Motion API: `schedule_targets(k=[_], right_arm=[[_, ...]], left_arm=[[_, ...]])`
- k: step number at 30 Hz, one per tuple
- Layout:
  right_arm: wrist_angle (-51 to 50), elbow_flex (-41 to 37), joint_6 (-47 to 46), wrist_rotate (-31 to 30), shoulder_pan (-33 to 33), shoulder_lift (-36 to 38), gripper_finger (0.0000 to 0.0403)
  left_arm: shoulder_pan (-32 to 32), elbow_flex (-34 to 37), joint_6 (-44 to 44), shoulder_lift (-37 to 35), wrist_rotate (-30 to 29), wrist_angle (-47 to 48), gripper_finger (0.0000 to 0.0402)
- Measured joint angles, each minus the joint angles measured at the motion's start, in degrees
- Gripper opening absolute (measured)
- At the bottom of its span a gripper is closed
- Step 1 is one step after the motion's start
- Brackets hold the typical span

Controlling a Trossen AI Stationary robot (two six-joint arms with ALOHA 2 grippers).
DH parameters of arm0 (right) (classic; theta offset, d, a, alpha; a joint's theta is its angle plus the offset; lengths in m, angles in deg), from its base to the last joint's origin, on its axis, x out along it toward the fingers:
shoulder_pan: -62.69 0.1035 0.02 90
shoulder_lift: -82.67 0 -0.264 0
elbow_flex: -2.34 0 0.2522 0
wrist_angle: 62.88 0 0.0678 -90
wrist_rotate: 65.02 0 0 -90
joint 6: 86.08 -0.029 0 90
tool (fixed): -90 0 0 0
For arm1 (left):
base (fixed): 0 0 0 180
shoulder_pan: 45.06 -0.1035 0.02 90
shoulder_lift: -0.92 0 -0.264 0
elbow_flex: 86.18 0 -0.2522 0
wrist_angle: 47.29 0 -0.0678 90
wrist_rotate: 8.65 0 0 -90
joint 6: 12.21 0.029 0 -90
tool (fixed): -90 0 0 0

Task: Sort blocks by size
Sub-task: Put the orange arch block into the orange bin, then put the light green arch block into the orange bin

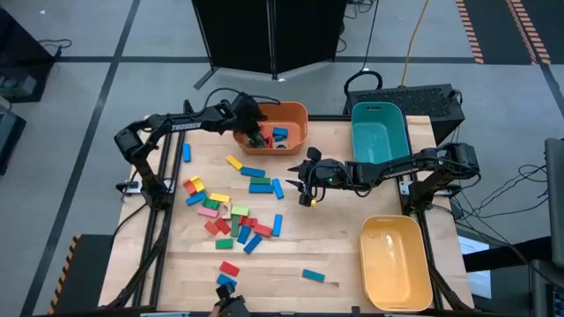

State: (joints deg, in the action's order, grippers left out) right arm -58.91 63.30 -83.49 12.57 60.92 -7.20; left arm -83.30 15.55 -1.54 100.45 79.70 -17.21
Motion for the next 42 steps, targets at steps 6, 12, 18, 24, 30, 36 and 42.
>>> schedule_targets(k=[6,12,18,24,30,36,42], right_arm=[[-0.01,0.0,0.0,0.0,0.0,0.0,0.0157],[-0.04,0.0,-0.42,0.0,0.0,0.0,0.0157],[-0.08,0.01,-0.39,0.0,0.0,0.0,0.0157],[-0.1,0.01,-0.39,0.0,0.0,0.0,0.0157],[-0.41,0.02,-0.39,0.01,0.0,0.0,0.0157],[-0.93,0.02,-0.39,0.0,0.0,0.0,0.0157],[-1.76,0.02,-0.2,0.0,0.0,0.0,0.0157]], left_arm=[[0.0,0.0,0.55,-0.02,-0.21,-0.59,0.0138],[0.21,0.0,1.88,-1.1,-0.29,-0.19,0.0146],[2.32,0.0,5.58,-5.43,-0.29,4.65,0.0146],[6.52,0.0,6.64,-12.31,-0.27,7.89,0.0146],[12.43,0.02,6.27,-17.52,-0.11,14.85,0.0146],[18.85,1.14,3.47,-18.77,2.42,19.22,0.0146],[24.99,5.16,0.38,-18.71,4.14,20.61,0.0146]])
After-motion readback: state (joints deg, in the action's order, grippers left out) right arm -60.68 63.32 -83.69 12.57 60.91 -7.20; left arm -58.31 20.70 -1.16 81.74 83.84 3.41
